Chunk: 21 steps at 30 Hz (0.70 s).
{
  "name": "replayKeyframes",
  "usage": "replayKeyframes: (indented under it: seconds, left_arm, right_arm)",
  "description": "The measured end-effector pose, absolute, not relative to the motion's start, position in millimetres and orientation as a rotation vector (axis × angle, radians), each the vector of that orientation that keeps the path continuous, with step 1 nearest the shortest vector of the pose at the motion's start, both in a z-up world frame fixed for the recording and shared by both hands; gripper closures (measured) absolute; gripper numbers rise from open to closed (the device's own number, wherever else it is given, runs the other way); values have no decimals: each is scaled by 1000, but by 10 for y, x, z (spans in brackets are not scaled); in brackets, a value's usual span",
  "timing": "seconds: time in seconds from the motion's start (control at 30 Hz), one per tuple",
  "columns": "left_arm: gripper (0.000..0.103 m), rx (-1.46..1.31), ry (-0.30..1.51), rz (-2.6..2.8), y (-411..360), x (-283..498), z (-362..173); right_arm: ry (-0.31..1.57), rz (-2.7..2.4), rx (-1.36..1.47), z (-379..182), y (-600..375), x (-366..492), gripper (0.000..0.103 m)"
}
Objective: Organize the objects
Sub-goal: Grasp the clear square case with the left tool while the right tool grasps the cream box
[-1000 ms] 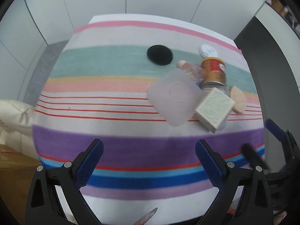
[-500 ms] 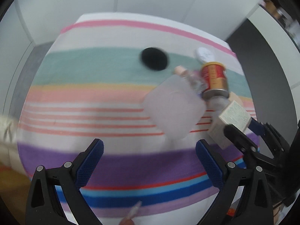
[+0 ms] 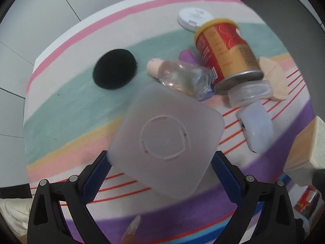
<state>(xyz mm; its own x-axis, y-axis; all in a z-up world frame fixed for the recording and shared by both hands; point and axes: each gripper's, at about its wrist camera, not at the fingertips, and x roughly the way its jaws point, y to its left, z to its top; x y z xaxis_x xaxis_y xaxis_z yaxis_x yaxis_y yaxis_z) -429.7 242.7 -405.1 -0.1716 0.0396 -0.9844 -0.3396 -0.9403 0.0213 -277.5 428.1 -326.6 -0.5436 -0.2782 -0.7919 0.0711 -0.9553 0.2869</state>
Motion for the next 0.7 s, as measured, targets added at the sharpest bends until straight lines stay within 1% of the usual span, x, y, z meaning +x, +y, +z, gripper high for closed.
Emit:
replayKeyframes:
  seconds: [0.1, 0.3, 0.47, 0.6, 0.7]
  left_arm:
    - [12, -1809, 258, 2256, 2402, -4330, -4014]
    - [16, -1819, 3, 2308, 2137, -4350, -3948]
    - [17, -1836, -33, 2375, 1962, -4317, -3768]
    - [18, -1836, -124, 2438, 1830, -4241, -3573]
    - [19, -1807, -145, 2478, 1753, -4206, -3369]
  right_arm:
    - [-317, -2580, 1421, -3302, 4285, -2822, 44]
    - [-320, -2644, 1461, -3294, 4336, -2914, 44]
    - [-335, -2681, 1500, -3254, 4407, -2965, 44]
    - [-302, -2711, 1518, -3151, 4400, -2998, 44]
    - [-288, -2730, 1518, -3014, 4381, -3019, 44]
